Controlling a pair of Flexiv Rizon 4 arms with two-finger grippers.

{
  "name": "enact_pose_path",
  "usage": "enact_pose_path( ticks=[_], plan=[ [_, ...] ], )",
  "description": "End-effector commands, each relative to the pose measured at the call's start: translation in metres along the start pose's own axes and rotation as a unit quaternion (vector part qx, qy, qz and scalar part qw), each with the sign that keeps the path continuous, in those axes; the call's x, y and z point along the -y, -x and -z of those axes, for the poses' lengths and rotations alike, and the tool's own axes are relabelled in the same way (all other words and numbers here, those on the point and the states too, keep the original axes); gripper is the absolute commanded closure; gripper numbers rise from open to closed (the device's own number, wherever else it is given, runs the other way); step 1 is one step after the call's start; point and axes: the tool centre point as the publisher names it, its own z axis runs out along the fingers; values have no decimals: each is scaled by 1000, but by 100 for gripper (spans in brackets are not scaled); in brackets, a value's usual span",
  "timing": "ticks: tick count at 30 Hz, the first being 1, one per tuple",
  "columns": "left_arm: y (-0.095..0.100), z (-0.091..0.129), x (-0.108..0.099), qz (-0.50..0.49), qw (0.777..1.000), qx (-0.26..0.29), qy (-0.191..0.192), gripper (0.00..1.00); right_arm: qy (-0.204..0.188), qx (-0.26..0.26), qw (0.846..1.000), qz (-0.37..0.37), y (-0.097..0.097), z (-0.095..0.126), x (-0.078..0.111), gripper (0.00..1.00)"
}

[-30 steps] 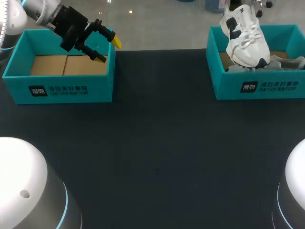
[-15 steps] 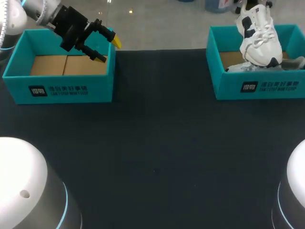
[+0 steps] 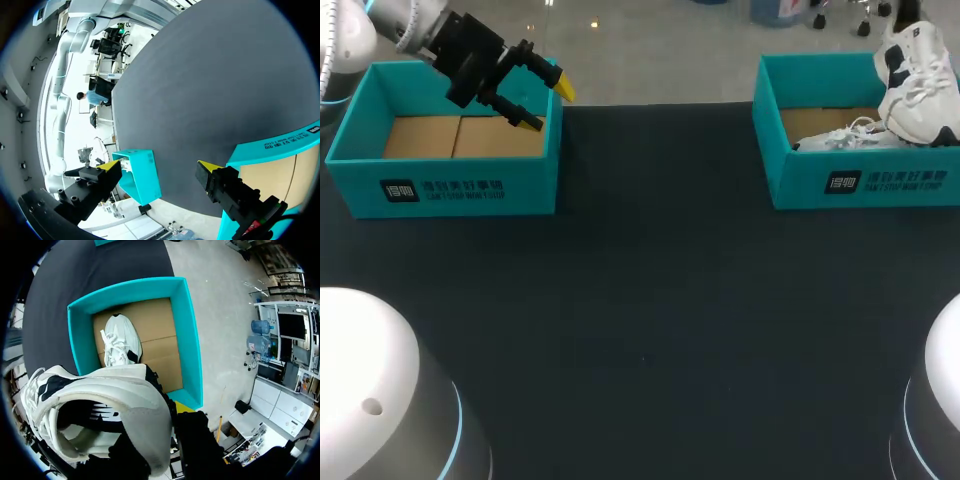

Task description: Take the shoe out of the shoebox, open the shoe tongue, remove and reinsert the insole, then place the shoe into the shoebox

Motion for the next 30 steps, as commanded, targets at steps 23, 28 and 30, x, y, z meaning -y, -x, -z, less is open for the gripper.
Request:
enact_pose_path(
  ticks=[23, 28, 30],
  plan=[
    [0, 0, 0, 0, 1000, -1, 0, 0, -43, -76, 918, -387, 31, -49, 54, 100],
    [0, 0, 0, 0, 1000, -1, 0, 0, -69, -91, 848, -517, 25, -51, 56, 100],
    [0, 0, 0, 0, 1000, -1, 0, 0, -81, -94, 819, -561, 23, -50, 55, 100]
  ],
)
